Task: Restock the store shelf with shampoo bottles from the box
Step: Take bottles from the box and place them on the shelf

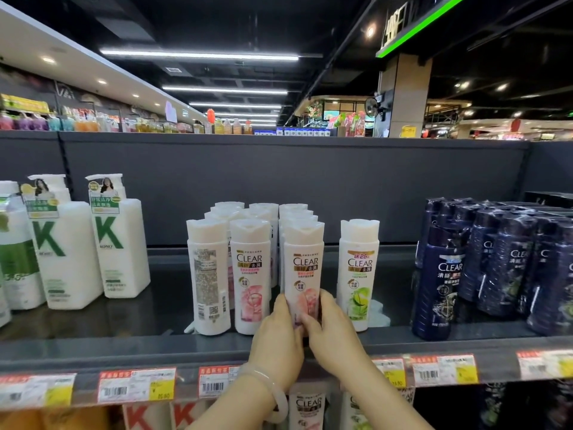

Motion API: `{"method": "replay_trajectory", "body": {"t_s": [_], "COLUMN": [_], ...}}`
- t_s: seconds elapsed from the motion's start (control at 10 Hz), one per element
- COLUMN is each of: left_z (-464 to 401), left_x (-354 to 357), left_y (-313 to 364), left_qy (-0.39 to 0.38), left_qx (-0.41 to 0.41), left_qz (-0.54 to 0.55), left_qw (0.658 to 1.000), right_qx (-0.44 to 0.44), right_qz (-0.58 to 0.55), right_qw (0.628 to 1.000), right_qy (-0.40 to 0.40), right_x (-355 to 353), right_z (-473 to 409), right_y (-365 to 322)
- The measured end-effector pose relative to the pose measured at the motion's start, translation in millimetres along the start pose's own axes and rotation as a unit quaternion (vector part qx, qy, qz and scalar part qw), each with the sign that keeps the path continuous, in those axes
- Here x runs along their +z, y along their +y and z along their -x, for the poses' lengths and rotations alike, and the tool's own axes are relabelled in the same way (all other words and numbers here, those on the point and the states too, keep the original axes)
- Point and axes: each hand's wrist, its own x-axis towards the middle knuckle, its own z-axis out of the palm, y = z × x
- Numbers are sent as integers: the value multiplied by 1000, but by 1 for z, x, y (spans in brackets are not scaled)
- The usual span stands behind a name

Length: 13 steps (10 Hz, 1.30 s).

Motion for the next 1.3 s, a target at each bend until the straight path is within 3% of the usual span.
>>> {"method": "replay_trajectory", "body": {"t_s": [0.1,0.2,0.3,0.4,0.5,0.6,0.7,0.8,1.0,1.3], "left_z": [1,16,36,36,30,26,21,14,7,-10], "left_x": [-2,-9,-24,-38,-54,-58,-54,-52,-50,-47], "left_y": [1,-6,-19,-29,-34,-41,-35,-33,-35,-34], "left_qy": [-11,3,104,158,202,184,99,69,68,2], "left_qx": [-6,2,37,19,10,-10,-28,-35,-51,-46], "left_qz": [-2,6,20,56,60,50,21,-41,-76,-90], "left_qw": [1000,1000,994,986,977,982,994,996,994,995], "right_qx": [-5,-28,-145,-151,-89,-42,-12,17,15,54], "right_qz": [26,138,133,84,69,108,104,56,56,55], "right_qw": [1000,989,977,985,993,993,994,998,997,994], "right_qy": [-7,35,86,5,-37,-23,-29,-35,-57,-75], "right_x": [-2,-6,-4,16,37,50,58,57,57,56], "right_z": [5,21,42,43,33,24,17,16,16,4], "right_y": [-4,-7,-14,-28,-40,-44,-47,-46,-46,-50]}}
